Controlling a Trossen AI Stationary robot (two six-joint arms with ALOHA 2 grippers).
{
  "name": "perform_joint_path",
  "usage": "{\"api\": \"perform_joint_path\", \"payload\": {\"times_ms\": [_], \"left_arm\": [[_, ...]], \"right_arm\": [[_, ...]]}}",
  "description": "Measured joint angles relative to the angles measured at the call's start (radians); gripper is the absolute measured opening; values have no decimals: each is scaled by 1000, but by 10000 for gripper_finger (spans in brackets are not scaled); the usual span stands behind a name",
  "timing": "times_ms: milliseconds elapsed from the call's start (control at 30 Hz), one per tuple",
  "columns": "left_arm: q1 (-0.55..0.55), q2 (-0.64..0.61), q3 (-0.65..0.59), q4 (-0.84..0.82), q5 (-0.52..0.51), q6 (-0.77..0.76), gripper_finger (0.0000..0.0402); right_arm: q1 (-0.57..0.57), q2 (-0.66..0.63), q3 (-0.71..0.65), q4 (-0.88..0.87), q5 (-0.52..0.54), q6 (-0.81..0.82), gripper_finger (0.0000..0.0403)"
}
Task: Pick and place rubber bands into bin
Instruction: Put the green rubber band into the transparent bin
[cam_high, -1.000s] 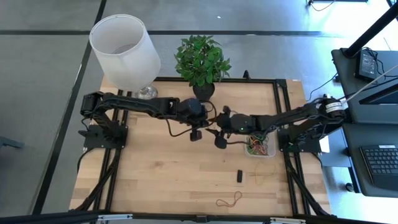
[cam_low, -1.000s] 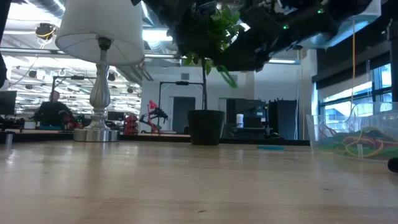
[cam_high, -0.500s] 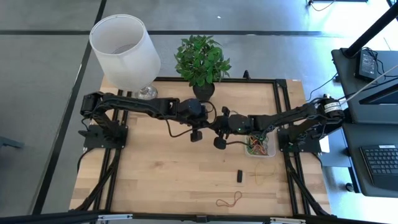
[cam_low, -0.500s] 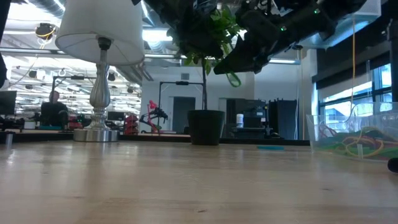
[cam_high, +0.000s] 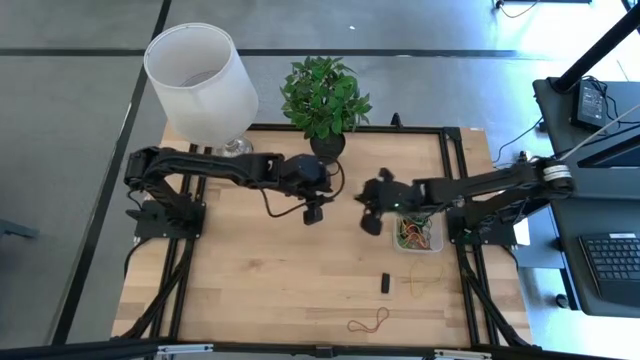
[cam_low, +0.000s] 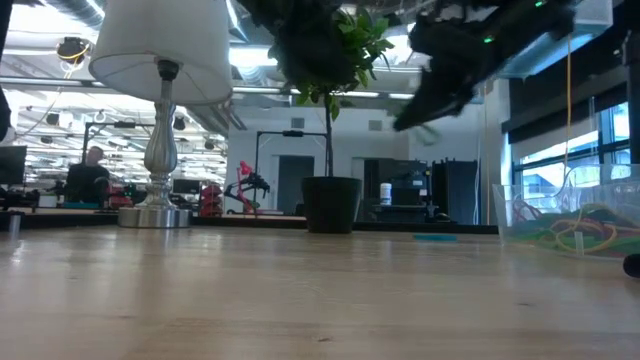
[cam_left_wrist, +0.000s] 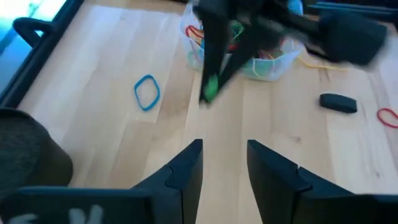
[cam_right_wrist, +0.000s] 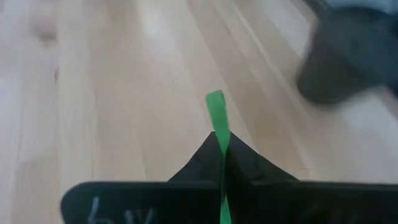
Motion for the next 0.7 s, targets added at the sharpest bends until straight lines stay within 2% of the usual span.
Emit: {"api": "perform_joint_path", "payload": {"times_ms": [100, 267, 367, 500, 700], "left_arm": [[0, -26, 0, -39, -16, 0, 117], [0, -39, 0, -62, -34, -38, 115], [-2, -38, 0, -64, -33, -53, 117], [-4, -32, 0, -65, -35, -51, 118], [-3, -33, 0, -64, -108, -5, 114]], "right_arm": [[0, -108, 0, -216, -2, 105, 2], [23, -294, 0, -647, -41, 402, 2], [40, -368, 0, -830, -61, 565, 3], [60, -391, -16, -946, -63, 644, 3], [61, -374, -125, -933, -63, 623, 4]]}}
